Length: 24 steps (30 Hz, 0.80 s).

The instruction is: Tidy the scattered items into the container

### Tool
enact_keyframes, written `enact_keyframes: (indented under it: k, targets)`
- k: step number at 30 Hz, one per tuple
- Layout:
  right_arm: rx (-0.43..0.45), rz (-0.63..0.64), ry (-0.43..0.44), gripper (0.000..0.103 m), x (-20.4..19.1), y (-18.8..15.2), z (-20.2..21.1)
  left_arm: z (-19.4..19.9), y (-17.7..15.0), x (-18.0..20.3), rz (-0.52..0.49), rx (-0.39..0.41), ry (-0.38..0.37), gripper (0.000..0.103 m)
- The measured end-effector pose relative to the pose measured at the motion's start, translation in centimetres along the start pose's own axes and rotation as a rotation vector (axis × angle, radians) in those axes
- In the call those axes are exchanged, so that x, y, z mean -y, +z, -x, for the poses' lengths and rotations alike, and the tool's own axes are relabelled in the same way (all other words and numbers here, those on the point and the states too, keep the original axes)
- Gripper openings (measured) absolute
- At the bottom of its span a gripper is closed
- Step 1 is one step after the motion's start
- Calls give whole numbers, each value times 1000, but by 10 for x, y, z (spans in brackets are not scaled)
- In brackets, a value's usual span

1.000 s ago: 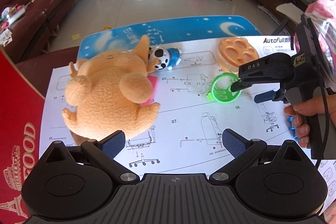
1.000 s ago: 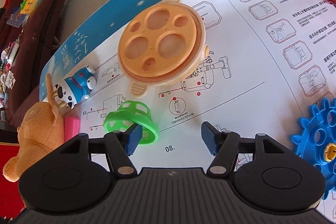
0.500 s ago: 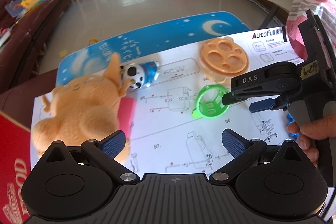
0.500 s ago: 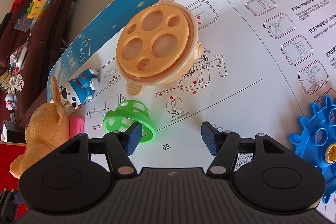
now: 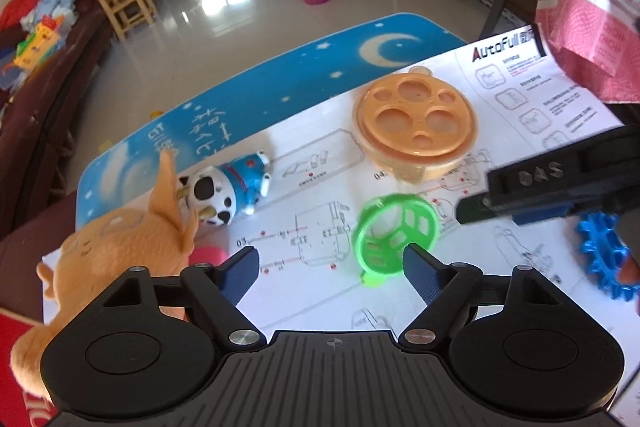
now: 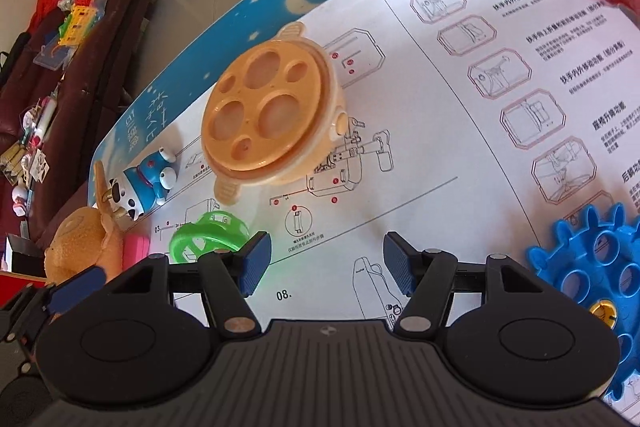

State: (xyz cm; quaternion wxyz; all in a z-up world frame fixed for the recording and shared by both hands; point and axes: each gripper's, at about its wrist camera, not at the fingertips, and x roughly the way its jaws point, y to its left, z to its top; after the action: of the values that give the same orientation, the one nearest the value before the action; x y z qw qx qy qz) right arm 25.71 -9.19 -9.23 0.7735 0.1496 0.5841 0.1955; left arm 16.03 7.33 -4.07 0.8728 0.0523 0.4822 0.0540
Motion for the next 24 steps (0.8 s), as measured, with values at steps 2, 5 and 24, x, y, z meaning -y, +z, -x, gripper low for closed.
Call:
enact_keyframes:
  k: [2, 5, 24]
  targets:
    - [4, -7, 21, 68, 3, -3, 2, -8, 1, 0, -5, -3, 9, 83]
    - [9, 10, 44, 68, 4, -8, 4, -21, 3, 1, -12, -26, 2, 76]
    - [16, 35, 136, 41, -14, -15, -11, -46, 5, -9, 35, -182, -176, 20]
